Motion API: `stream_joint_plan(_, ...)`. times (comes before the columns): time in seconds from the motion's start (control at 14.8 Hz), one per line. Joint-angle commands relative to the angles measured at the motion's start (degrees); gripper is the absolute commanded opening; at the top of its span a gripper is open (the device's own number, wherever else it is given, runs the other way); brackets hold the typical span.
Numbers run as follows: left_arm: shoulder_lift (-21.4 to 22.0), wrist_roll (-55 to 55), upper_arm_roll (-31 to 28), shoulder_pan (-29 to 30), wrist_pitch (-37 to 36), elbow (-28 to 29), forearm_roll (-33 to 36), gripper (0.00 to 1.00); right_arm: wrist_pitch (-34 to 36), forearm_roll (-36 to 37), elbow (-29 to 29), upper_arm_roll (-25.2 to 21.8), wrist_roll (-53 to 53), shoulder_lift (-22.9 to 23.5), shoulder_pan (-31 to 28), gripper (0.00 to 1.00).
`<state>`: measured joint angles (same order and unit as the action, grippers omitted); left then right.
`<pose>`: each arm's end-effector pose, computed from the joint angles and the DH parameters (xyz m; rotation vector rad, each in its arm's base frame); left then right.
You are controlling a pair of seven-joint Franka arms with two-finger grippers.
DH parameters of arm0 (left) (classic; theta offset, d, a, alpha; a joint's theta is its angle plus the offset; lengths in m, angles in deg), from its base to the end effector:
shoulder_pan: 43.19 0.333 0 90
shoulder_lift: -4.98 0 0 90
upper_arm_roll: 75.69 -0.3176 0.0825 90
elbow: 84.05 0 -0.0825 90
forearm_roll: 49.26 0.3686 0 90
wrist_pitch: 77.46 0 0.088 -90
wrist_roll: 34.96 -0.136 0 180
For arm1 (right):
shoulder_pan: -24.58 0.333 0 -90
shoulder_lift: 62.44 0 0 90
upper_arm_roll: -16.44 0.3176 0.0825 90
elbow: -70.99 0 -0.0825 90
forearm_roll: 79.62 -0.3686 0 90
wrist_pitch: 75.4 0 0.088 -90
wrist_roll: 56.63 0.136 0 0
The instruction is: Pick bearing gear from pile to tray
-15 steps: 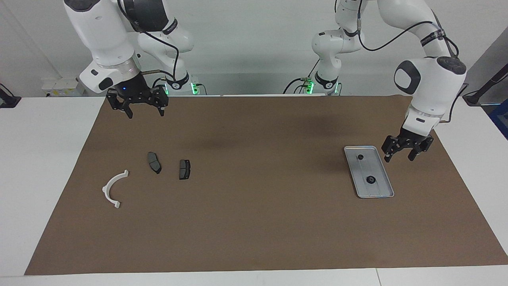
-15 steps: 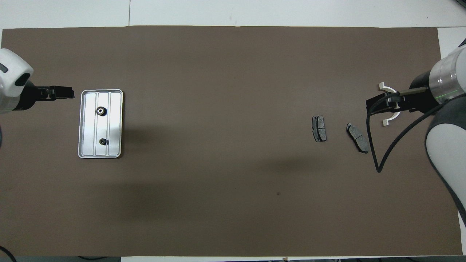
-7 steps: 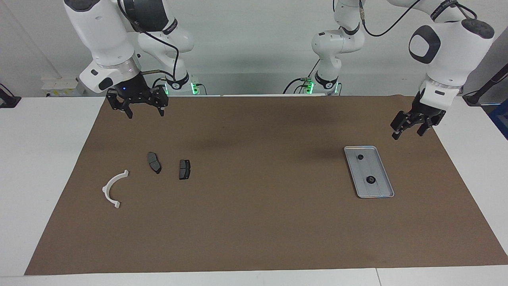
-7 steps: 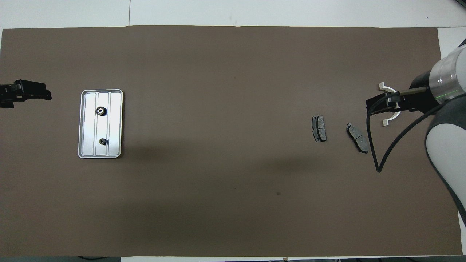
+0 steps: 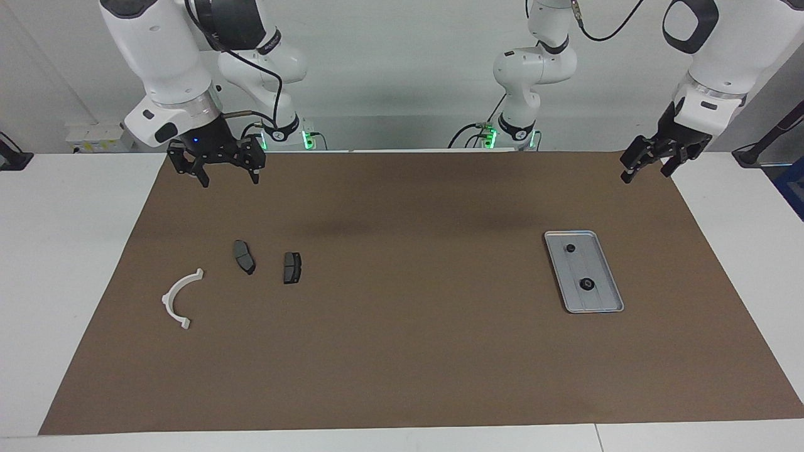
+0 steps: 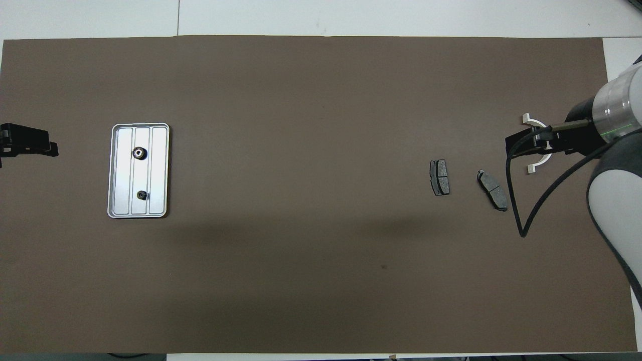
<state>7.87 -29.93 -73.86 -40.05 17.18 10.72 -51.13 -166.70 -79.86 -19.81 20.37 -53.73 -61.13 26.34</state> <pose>0.5319 0.0076 0.5932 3.1033 0.1748 0.0732 0.5445 0.0544 0.5803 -3.1359 -0.0762 0.0227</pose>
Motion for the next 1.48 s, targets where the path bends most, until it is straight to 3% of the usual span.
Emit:
stream_joint_plan(0.0,0.7,-0.1,-1.2,-3.4,-3.7,-0.8,-0.3,1.0,-1.0,1.2,-1.1,0.5,1.1,-1.0,-0.5,1.0)
stream_joint_plan(0.27,0.5,-0.1,-7.8,-11.4,-7.5,-3.7,-0.2,1.0,-0.9,1.2,-1.1,0.4,1.1,-1.0,-0.7,1.0)
stream_joint_plan(1.42,0.8,-7.0,-7.8,-10.6,-5.4,-2.7,2.2,1.0,-0.8,1.1,-1.0,0.4,1.0,-0.9,-1.0,1.0)
